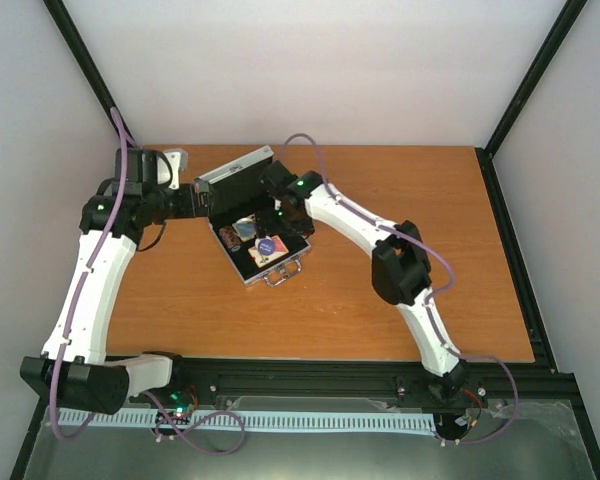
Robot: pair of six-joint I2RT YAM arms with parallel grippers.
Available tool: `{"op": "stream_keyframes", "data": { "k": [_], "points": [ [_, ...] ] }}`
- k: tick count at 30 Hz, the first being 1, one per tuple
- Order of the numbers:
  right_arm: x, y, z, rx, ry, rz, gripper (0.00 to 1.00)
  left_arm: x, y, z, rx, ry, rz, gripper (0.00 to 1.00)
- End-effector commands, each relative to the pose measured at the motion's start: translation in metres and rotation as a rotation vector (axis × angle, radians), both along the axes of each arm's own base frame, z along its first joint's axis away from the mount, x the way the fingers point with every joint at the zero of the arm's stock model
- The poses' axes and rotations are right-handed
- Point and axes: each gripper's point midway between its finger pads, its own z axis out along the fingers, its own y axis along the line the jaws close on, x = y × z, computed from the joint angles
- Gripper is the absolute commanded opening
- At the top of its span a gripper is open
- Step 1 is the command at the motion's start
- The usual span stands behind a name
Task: Pack up texas hold em set
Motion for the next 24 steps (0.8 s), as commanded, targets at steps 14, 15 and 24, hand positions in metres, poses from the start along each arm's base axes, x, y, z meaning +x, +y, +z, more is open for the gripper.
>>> {"op": "stream_keyframes", "data": {
  "k": [14,15,24],
  "points": [
    [0.06,-0.095,0.075,0.224,-0.087,-0.107,1.0,0.099,-0.007,0.041,-0.02,-0.079,0.046,1.0],
    [0.062,-0.097,0.074,0.232,-0.084,-0.103,1.0,0.107,-0.007,0.039,-0.015,-0.078,0.053,1.0],
    [0.058,-0.101,0.068,0.286,-0.037,-0.022,1.0,0.172,-0.018,0.008,-0.019,-0.072,0.03,1.0]
  ]
}}
